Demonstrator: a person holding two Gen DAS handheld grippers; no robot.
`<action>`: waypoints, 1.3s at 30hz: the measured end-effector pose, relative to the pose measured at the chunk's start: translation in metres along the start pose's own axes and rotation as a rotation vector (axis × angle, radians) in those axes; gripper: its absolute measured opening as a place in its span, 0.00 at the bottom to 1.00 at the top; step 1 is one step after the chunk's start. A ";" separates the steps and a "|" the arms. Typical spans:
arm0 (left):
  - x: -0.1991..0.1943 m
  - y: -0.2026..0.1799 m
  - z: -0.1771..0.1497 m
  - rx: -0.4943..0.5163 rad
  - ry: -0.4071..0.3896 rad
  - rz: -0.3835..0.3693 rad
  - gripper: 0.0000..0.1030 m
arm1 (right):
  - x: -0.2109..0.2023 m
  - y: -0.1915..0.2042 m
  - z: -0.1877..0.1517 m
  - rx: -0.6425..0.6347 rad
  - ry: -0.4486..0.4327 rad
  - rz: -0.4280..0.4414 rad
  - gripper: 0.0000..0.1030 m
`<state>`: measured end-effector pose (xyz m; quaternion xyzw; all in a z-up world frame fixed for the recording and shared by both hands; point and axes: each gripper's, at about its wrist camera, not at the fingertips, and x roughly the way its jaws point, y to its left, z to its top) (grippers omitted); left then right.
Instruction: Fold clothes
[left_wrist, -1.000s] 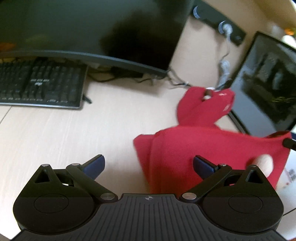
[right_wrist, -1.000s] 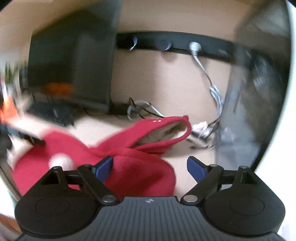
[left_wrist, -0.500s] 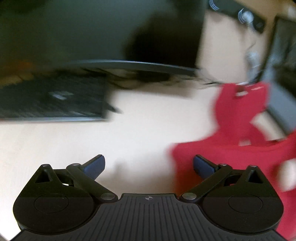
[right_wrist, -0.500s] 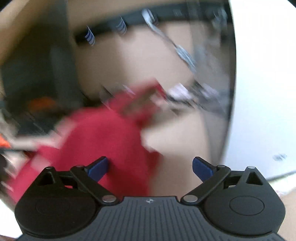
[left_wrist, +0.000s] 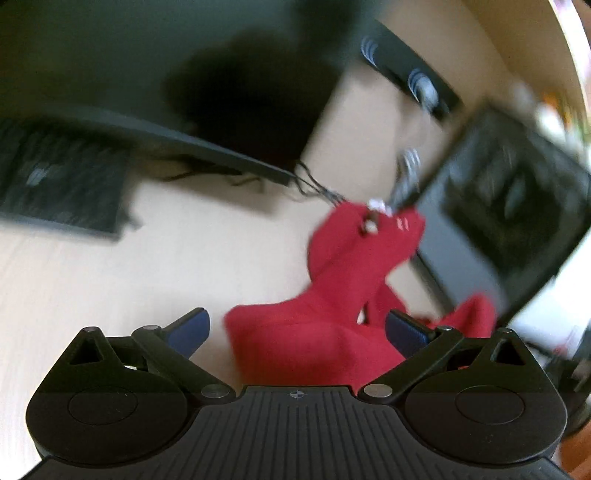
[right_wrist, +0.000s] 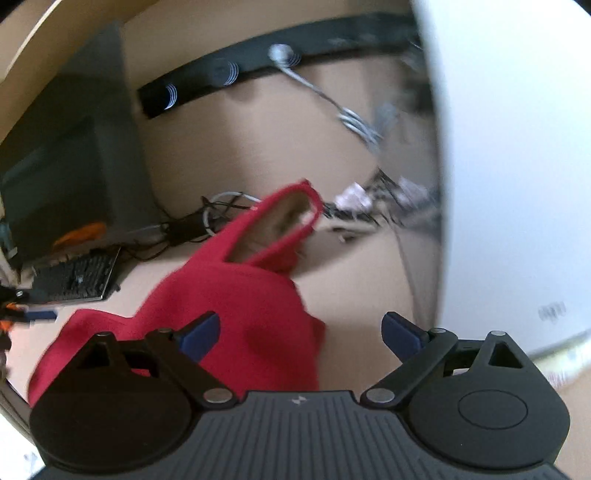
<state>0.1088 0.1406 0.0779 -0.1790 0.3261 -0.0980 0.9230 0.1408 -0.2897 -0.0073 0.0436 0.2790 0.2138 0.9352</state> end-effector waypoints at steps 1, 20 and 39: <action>0.010 -0.015 0.002 0.071 0.015 0.019 1.00 | 0.002 0.007 -0.001 -0.022 0.005 0.014 0.93; 0.004 -0.006 0.015 0.128 0.012 0.002 1.00 | -0.020 0.091 0.009 -0.256 0.055 0.279 0.61; -0.116 0.059 -0.108 -0.298 -0.040 0.297 1.00 | 0.192 0.240 0.053 -0.638 0.633 0.703 0.50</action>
